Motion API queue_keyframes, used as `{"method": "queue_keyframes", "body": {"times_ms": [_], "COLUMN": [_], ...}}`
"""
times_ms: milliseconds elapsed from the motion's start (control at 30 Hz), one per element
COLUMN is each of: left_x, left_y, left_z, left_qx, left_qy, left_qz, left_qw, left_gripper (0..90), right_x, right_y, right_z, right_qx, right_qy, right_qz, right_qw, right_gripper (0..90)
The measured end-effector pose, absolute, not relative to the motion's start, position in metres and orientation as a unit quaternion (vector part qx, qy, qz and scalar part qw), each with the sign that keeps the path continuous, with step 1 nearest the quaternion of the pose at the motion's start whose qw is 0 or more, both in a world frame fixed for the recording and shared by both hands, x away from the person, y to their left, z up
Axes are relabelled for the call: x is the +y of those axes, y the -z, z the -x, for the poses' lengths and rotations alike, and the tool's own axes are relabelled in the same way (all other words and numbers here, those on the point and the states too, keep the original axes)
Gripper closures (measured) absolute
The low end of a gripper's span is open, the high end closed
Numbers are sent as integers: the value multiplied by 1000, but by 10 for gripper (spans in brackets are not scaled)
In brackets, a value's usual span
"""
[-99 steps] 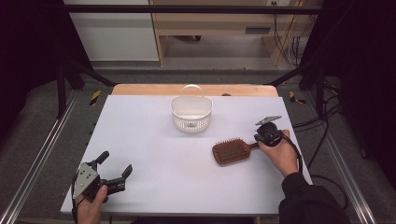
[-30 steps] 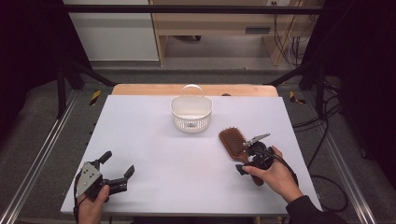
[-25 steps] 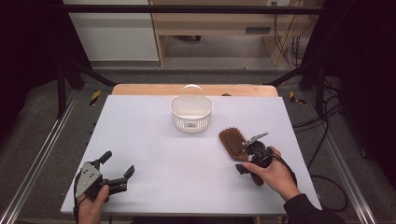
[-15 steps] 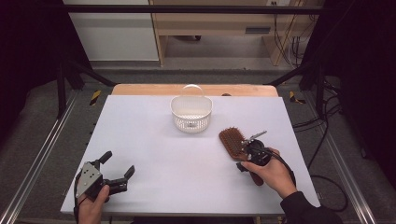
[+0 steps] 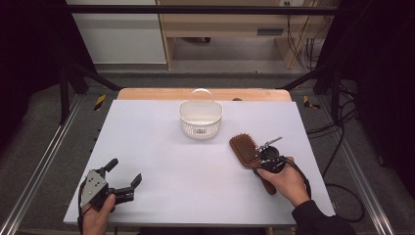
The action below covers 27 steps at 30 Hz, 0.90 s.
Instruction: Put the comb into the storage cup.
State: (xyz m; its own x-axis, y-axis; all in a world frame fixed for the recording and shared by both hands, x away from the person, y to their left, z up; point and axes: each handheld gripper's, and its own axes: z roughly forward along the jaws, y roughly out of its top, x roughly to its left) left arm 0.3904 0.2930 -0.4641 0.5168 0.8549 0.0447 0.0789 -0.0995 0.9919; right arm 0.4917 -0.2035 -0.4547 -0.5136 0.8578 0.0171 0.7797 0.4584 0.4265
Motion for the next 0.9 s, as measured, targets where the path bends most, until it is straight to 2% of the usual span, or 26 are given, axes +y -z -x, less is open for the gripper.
{"method": "queue_keyframes", "body": {"times_ms": [167, 300, 567, 900], "left_x": [293, 293, 292, 295], "left_y": [464, 464, 464, 464], "left_z": [-391, -390, -390, -390], "left_qx": [355, 354, 354, 359], "left_qy": [-340, -341, -339, -341], "left_qz": [-658, -659, -659, -654], "left_qw": [570, 570, 570, 572], "left_gripper": [17, 17, 17, 18], "right_x": [-205, -207, -206, -213], "right_y": [455, 456, 455, 454], "right_z": [-491, -491, -492, -485], "right_qx": [846, 846, 855, 851], "right_qy": [-194, -197, -189, -228], "right_qz": [-485, -483, -471, -457], "right_qw": [106, 108, 107, 127], "right_gripper": [697, 719, 727, 729]}}
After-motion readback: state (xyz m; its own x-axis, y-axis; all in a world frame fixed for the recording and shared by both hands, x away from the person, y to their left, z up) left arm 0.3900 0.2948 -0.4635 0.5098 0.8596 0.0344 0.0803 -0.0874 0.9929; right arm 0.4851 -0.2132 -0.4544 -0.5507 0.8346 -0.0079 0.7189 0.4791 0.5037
